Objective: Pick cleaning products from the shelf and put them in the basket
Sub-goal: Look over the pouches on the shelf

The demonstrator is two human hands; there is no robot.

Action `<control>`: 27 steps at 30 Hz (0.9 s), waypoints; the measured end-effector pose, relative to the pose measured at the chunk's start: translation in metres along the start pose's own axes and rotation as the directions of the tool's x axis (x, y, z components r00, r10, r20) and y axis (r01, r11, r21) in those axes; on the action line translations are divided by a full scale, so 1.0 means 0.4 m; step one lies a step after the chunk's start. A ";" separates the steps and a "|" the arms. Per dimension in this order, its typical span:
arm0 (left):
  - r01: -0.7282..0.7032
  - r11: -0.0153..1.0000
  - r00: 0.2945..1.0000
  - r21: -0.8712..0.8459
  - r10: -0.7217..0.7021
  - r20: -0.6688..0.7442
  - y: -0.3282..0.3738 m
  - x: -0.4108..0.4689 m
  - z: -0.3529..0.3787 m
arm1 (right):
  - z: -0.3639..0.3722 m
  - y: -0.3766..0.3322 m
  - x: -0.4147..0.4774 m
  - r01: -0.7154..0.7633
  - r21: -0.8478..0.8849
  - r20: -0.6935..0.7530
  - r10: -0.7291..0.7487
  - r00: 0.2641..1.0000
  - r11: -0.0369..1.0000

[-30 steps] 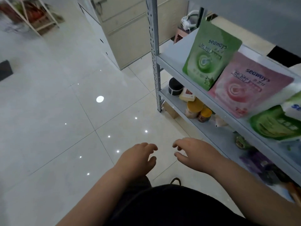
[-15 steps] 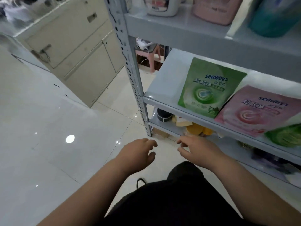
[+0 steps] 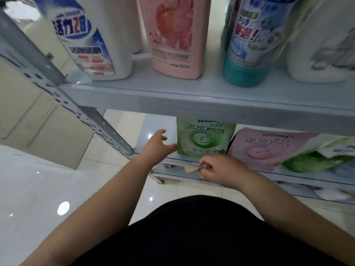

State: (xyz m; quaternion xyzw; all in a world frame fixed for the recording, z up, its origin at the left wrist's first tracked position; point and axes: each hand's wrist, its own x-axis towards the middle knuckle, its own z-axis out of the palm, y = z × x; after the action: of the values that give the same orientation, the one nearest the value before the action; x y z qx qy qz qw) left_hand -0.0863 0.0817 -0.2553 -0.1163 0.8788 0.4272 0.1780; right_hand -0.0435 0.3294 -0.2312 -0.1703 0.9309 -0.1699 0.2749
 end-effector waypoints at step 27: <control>0.088 0.611 0.940 -0.787 0.211 0.269 -0.203 -0.318 -0.033 | 0.267 -0.198 -0.215 0.086 0.923 -0.226 0.351 0.909 0.374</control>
State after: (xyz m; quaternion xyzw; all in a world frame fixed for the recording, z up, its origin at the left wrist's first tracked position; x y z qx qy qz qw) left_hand 0.0557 0.0286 -0.2529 -0.0773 0.5601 0.7890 0.2404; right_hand 0.1029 0.2708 -0.2440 0.1250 0.7237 -0.6628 0.1461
